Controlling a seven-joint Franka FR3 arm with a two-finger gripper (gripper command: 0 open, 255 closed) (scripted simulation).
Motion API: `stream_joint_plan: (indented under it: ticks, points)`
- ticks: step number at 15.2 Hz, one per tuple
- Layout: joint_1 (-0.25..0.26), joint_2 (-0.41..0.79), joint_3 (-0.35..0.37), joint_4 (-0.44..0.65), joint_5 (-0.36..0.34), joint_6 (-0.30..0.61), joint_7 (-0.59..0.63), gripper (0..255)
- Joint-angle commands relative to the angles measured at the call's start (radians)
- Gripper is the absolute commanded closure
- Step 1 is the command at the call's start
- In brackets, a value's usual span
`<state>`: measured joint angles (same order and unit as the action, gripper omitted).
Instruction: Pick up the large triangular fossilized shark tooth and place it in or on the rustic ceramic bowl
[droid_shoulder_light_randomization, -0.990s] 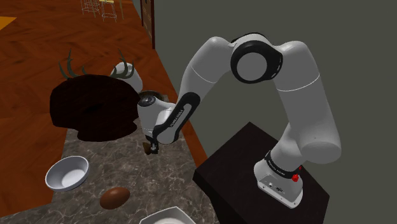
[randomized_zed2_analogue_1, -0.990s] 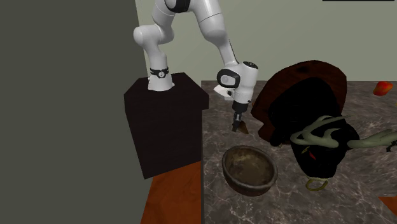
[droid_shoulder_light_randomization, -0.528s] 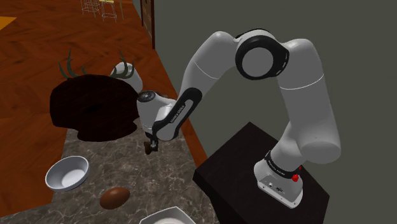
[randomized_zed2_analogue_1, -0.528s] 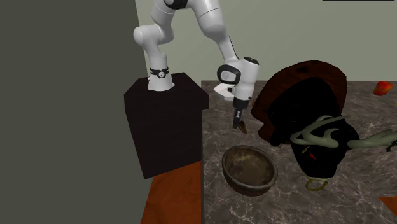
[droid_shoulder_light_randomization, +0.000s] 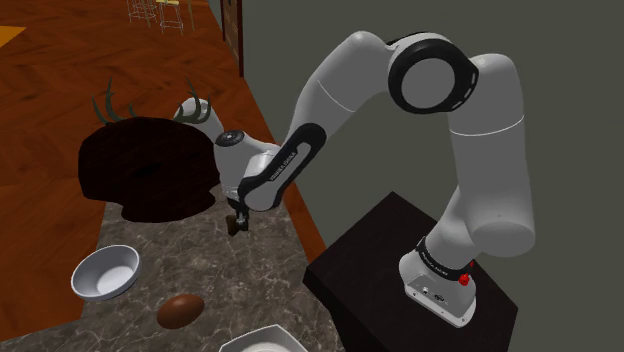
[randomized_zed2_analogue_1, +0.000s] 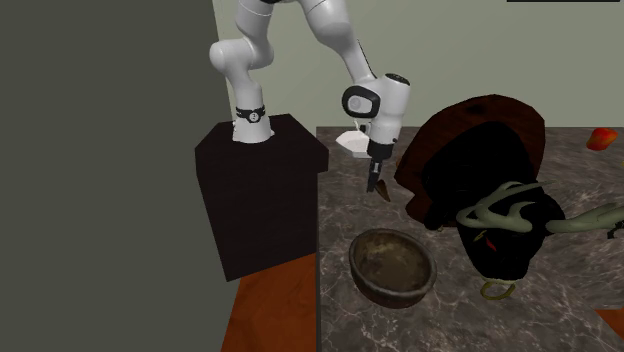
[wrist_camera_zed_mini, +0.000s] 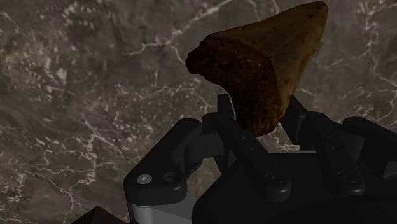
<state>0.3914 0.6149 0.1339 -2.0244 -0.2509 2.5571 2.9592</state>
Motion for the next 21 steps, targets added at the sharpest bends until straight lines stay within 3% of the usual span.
stream_joint_plan:
  ticks: [1,21]
  points:
    - [-0.005,-0.025,0.006,-0.006,0.006,-0.019,-0.006,255]
    - [-0.048,-0.212,0.042,-0.004,0.069,-0.203,-0.077,255]
